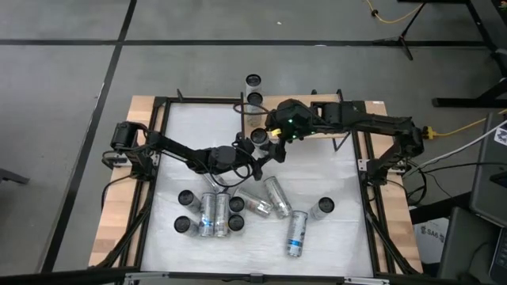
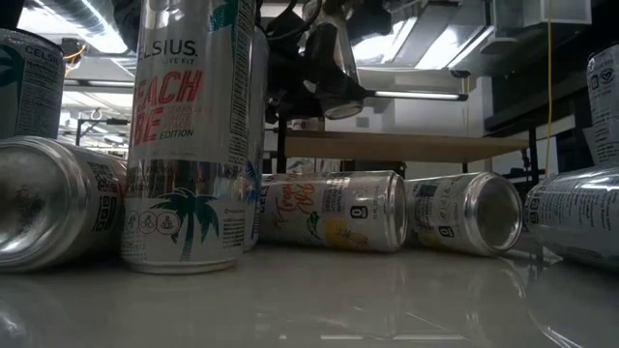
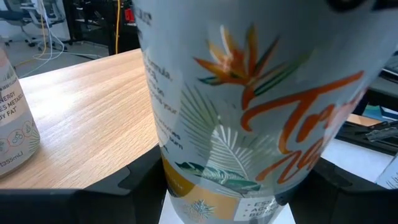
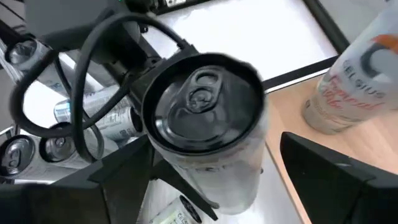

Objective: Place canned beverage on shelf
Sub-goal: Put the right orange soda can on the shelf aligned with the other orange soda cans

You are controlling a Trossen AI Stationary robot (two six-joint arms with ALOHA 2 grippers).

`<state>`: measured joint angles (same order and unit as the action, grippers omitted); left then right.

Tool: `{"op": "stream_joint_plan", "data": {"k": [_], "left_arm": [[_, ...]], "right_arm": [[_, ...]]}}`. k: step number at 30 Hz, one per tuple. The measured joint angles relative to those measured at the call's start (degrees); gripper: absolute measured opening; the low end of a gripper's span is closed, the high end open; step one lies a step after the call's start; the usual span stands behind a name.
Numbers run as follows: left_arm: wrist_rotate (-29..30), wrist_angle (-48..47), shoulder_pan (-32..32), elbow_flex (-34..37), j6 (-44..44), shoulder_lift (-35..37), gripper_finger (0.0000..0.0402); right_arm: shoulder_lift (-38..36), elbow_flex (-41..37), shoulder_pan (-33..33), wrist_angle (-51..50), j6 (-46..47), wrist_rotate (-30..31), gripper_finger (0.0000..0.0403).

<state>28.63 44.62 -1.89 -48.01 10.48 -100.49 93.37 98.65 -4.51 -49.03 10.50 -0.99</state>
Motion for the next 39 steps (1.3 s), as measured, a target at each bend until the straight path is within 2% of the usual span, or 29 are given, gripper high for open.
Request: {"op": "stream_joint_plan", "data": {"k": [5, 10, 12, 19, 27, 34, 39], "left_arm": [[0.6, 0.0, -0.1, 0.0, -0.1, 0.0, 0.0247], [0.8, -0.2, 0.0, 0.0, -0.1, 0.0, 0.0247], [0.8, -0.4, 0.0, 0.0, -0.1, 0.0, 0.0247], [0.8, -0.7, 0.0, 0.0, -0.1, -0.1, 0.0247], [0.6, -0.5, 0.0, 0.0, 0.0, -0.1, 0.0248], [-0.1, -0.5, 0.0, 0.0, 0.0, -0.1, 0.0269], [-5.3, 0.1, 0.0, 0.0, -0.1, 0.0, 0.028]], "right_arm": [[1.3, 0.0, 2.2, 3.6, 0.2, 2.4, 0.034], [1.9, 0.0, 4.6, 4.8, 0.4, 11.2, 0.034], [2.1, 0.0, 5.1, 4.9, 0.4, 13.0, 0.034], [3.6, 0.0, 5.2, 5.8, 1.1, 13.4, 0.0328], [3.8, 0.0, 5.2, 5.8, 1.0, 13.6, 0.0238], [3.5, 0.0, 5.2, 5.7, 1.3, 13.2, 0.0238], [2.4, 0.0, 5.2, 5.1, 1.4, 11.1, 0.0238]]}}
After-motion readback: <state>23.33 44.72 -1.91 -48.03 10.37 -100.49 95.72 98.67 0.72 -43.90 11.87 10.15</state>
